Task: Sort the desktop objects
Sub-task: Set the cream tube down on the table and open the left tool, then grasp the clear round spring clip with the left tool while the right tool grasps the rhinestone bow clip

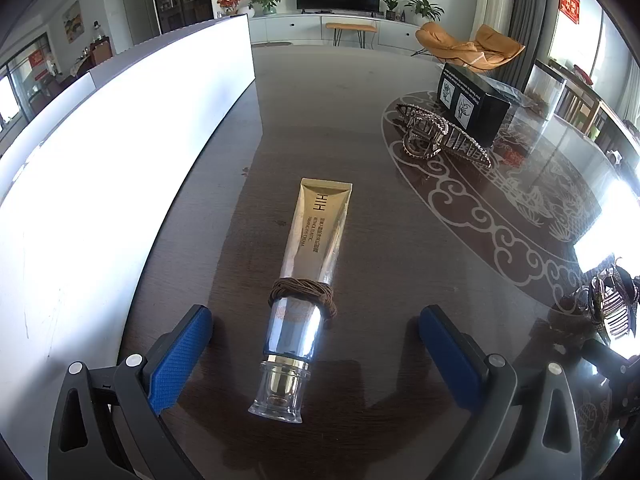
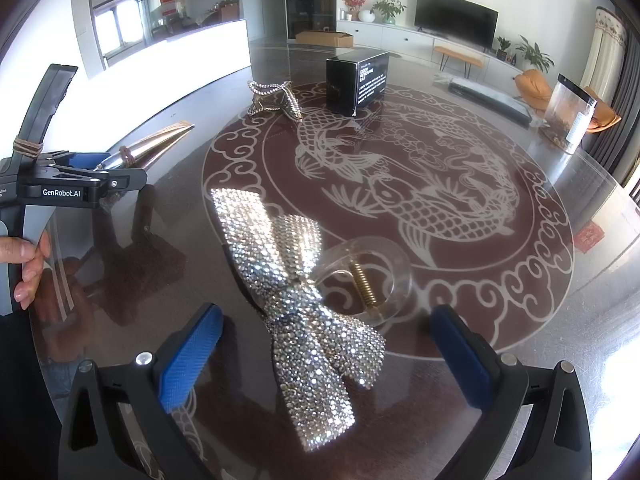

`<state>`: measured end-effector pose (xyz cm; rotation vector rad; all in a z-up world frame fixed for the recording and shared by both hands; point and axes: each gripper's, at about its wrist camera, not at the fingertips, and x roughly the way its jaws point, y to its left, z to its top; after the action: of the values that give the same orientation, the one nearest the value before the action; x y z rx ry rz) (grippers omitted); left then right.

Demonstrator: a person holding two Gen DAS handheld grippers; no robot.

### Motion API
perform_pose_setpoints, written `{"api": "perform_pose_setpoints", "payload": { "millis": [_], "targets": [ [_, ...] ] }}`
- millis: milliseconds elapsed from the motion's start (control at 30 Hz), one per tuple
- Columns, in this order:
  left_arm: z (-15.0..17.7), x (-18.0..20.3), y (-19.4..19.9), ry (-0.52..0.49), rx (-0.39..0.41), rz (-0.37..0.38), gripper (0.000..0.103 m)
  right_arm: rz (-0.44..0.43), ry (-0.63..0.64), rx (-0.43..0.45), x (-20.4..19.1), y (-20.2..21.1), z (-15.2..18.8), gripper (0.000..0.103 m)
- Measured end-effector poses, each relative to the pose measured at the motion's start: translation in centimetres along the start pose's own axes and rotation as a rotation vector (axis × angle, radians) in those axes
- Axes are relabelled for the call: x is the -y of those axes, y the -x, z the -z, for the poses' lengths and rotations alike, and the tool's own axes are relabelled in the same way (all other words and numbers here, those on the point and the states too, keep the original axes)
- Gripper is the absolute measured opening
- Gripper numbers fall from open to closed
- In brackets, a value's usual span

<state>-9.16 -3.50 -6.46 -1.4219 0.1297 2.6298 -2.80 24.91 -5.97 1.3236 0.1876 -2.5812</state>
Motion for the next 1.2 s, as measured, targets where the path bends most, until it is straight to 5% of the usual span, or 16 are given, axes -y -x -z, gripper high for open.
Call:
{"api": "perform_pose_setpoints", "payload": {
  "millis": [633,667,700,767,967,1200],
  "targets": [
    [-0.5,0.0,0.0,-0.017,-0.005,0.008,0.103,-0.058,0.017,-0.022,0.8,0.1,-0.2,0.103],
    [-0.5,0.1,0.2,-0.024,0.006,0.013,0.087,-0.070,0.003,-0.009,1.2,0.3,-0.1,0.100],
    [-0.6,0.3,0.5,-0.035,0.024,0.023,0.074,-0.065,-0.006,0.006,1.5,0.6,-0.1,0.083],
    [-0.7,0.4,1.1,-0.045,0.041,0.037,0.031,-0.052,-0.015,0.011,1.8,1.1,-0.3,0.052],
    [-0.5,0.2,4.1,-0.029,0.138,0.148,0.029,-0.079,-0.094,0.084,1.9,4.5,0.0,0.052],
    [0.3,1.0,8.0,-0.024,0.229,0.181,0.029,-0.088,-0.055,0.109,0.5,6.5,0.3,0.052]
  ]
}}
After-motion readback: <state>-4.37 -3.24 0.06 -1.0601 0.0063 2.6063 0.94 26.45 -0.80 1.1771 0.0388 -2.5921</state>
